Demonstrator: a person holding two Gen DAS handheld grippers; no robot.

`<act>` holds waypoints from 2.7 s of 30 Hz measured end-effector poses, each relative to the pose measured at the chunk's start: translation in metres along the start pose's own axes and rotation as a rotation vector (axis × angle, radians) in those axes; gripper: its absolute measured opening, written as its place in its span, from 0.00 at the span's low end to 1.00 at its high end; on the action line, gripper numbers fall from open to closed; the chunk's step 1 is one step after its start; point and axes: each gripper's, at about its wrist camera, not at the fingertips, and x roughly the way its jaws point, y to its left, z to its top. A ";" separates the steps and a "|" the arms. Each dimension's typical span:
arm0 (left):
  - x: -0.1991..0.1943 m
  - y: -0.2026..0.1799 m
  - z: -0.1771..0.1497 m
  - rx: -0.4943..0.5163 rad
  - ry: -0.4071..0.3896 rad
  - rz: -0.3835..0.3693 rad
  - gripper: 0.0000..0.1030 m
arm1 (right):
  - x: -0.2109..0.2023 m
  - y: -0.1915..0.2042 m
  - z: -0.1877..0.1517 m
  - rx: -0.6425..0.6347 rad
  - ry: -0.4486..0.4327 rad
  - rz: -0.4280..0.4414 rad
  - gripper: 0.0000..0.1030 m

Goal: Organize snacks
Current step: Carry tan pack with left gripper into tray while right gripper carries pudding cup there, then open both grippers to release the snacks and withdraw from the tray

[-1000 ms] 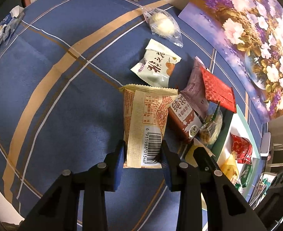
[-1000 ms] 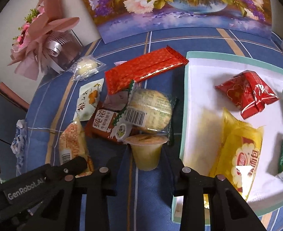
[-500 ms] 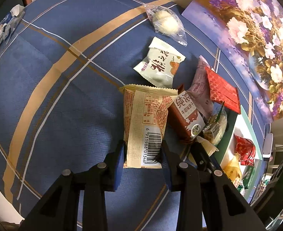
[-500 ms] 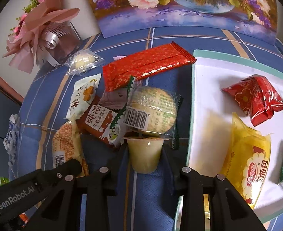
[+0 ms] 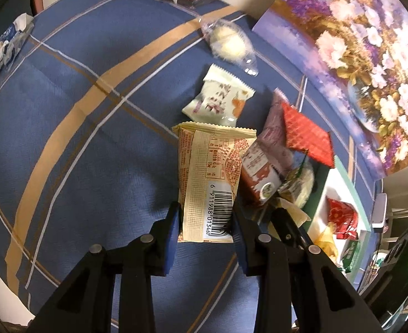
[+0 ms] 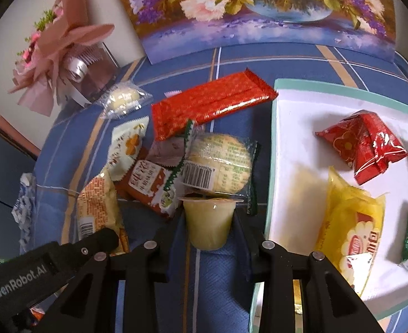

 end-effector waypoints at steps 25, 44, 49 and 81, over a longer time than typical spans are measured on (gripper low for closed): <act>-0.033 -0.077 -0.031 0.223 -0.101 -0.084 0.36 | -0.082 -0.090 0.018 0.252 -0.164 -0.024 0.36; 0.005 -0.196 -0.116 0.615 0.047 -0.201 0.36 | -0.108 -0.213 0.002 0.510 -0.165 -0.117 0.36; 0.000 -0.186 -0.107 0.559 0.050 -0.215 0.49 | -0.105 -0.206 0.002 0.489 -0.149 -0.111 0.37; -0.032 -0.028 0.011 0.086 -0.214 0.217 0.95 | -0.078 -0.068 0.008 0.036 -0.133 -0.113 0.75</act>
